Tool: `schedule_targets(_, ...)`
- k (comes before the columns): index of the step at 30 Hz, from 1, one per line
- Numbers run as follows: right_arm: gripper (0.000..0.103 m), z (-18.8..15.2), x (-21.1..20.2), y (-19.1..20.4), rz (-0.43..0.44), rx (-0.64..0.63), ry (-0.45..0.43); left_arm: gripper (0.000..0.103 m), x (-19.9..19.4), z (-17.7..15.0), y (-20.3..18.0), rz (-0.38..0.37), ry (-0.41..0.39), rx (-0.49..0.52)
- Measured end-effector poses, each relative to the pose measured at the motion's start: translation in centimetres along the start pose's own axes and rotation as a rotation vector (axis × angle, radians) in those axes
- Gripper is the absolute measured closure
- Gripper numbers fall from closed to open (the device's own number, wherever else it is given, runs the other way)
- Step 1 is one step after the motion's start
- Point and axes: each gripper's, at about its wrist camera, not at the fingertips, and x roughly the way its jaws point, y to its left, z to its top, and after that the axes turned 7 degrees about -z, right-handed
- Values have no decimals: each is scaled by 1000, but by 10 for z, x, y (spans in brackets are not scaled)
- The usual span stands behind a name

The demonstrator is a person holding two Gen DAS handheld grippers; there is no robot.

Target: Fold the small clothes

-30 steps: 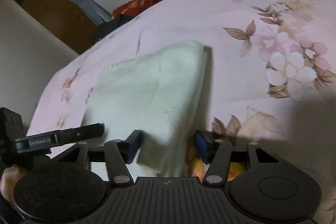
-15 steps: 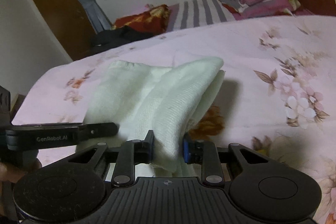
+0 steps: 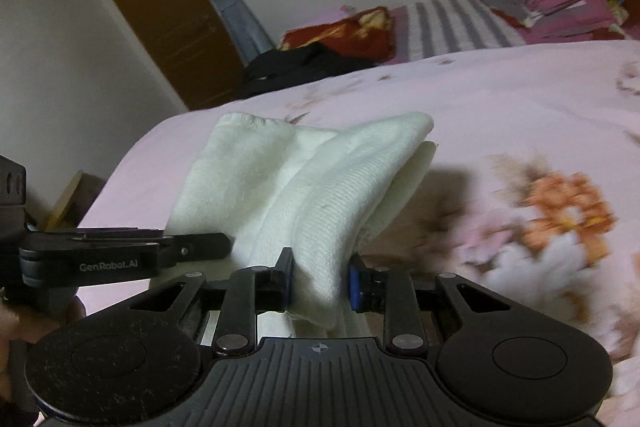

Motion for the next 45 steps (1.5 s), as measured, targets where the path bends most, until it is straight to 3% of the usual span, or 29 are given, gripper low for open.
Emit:
schedule_targets(4,77,-11,25,30,15,-12,24,77,-3,-12,33,-5,23,-38)
schedule_targets(9,77,-25,60,29,-18,-7,67,76,23,-25,60,-40,56,-110)
schedule_targets(12,77,-30,82,11,-44,42,118,67,37,-30,73,-71,56,-170)
schedule_targets(17,75,-36,97,-16,-4,160,147,34,39,-38,93,-80,35,-182)
schedule_targets(20,67,-36,94,-17,-7,160,150,34,25,-45,108,-105,2,-211)
schedule_targets(21,59,-35,93,-19,-15,160,151,37,19,-44,110,-97,-16,-221)
schedule_targets(23,51,-31,81,-19,-41,127,133,55,-1,-41,116,-87,-98,-236)
schedule_targets(25,51,-22,63,-12,-63,87,74,58,-9,-31,117,-123,-149,-245)
schedule_targets(27,52,-11,48,-7,-77,59,-10,69,-3,-14,106,-135,-150,-184)
schedule_targets(28,55,-4,47,-2,-80,42,-42,72,3,-7,99,-130,-136,-151)
schedule_targets(30,84,8,57,10,-69,4,-41,78,18,7,86,-140,-109,-95)
schedule_targets(33,84,19,86,30,-86,-82,-9,79,47,11,81,-119,-30,-83)
schedule_targets(35,85,17,111,35,-143,-145,51,84,61,2,87,-118,-4,-97)
schedule_targets(36,85,12,122,32,-187,-170,94,84,63,-2,90,-132,-19,-107)
schedule_targets(42,84,7,125,19,-234,-161,86,84,51,1,92,-141,-34,-142)
schedule_targets(45,84,8,96,27,-239,-155,12,84,21,-4,84,-173,-106,-110)
